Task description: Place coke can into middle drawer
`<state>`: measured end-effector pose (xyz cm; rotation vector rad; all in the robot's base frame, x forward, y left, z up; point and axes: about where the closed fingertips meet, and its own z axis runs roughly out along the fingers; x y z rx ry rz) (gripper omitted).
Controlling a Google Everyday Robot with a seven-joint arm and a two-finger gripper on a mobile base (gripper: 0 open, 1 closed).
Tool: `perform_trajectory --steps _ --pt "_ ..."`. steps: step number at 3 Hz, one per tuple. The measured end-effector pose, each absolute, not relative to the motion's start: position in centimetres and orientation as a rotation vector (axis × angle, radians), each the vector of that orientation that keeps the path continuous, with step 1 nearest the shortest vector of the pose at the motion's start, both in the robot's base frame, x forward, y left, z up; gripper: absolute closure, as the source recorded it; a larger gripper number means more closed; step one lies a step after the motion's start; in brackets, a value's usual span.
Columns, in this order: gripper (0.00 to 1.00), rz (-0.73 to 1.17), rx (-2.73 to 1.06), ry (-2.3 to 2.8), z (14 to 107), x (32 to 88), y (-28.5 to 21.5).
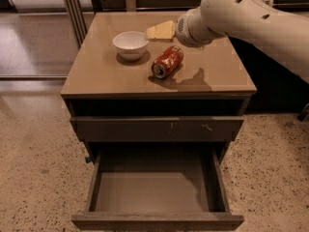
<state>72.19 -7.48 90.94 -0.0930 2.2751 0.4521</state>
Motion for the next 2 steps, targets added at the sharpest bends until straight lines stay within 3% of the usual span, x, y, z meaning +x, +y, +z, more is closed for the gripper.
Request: perform_trajectory --steps 2 --pt "0.00 0.370 -0.129 2.290 88.6 74.1 -5.2"
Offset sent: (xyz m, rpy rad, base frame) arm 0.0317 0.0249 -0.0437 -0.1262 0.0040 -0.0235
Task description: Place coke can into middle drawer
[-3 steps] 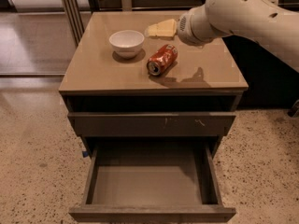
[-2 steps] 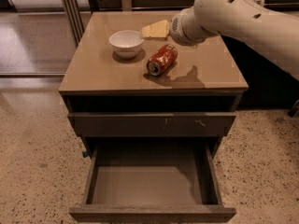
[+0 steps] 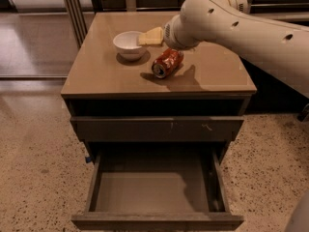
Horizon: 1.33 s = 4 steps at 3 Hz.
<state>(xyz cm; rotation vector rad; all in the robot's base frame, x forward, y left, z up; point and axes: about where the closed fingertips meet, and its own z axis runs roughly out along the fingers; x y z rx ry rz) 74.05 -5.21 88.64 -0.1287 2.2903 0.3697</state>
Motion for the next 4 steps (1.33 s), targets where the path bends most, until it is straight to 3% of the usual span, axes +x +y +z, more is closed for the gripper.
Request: perform_trajectory --steps 4 --pt "0.00 0.238 -0.052 2.375 83.0 77.3 -7.6"
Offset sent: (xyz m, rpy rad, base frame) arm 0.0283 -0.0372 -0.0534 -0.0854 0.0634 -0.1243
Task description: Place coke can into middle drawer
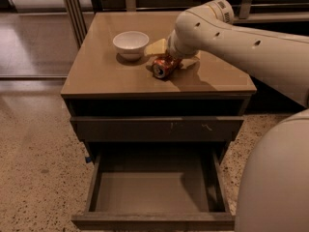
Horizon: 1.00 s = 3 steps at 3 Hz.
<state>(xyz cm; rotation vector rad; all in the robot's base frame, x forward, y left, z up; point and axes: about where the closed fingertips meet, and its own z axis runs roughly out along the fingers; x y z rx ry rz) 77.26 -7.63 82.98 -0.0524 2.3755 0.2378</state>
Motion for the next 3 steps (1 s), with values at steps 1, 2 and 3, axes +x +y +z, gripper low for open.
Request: perform_trajectory --steps 1,2,3 --pt "0.18 0.238 -0.053 2.376 82.97 77.26 -7.62" --pt "0.41 0.238 -0.053 2.376 82.97 77.26 -7.62" --pt "0.64 0.238 -0.053 2.376 82.97 77.26 -7.62"
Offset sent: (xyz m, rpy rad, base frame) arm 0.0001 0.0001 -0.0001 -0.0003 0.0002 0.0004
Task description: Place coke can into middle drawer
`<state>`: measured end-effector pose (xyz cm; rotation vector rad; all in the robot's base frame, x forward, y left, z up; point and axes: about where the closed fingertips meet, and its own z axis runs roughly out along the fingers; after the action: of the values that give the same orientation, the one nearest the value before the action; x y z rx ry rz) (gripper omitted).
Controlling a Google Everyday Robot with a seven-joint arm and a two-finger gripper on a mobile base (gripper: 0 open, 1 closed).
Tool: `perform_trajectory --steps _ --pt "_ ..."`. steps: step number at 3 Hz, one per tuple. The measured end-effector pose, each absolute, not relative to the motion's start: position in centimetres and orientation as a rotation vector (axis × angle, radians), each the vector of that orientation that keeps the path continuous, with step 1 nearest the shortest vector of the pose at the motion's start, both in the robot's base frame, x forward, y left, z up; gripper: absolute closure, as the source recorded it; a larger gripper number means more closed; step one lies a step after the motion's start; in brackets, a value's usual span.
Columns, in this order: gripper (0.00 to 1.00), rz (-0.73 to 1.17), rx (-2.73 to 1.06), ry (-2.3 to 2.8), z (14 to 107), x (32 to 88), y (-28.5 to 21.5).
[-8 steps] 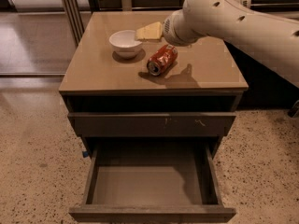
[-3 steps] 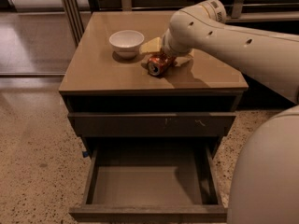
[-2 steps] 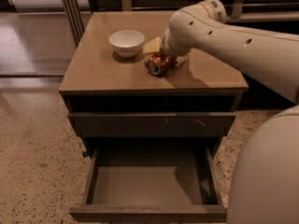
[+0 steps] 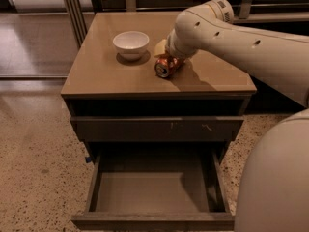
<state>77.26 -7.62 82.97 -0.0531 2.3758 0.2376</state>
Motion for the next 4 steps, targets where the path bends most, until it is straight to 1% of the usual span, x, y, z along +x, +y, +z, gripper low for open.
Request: perform_trajectory --steps 1,2,3,4 --pt "0.87 0.238 -0.053 2.376 83.0 77.3 -7.6" --pt "1.00 0.238 -0.053 2.376 83.4 77.3 -7.6" --pt "1.00 0.340 -0.072 2.326 86.1 76.4 -7.4" --pt "1.00 0.528 -0.118 2.311 87.7 73.1 -7.3"
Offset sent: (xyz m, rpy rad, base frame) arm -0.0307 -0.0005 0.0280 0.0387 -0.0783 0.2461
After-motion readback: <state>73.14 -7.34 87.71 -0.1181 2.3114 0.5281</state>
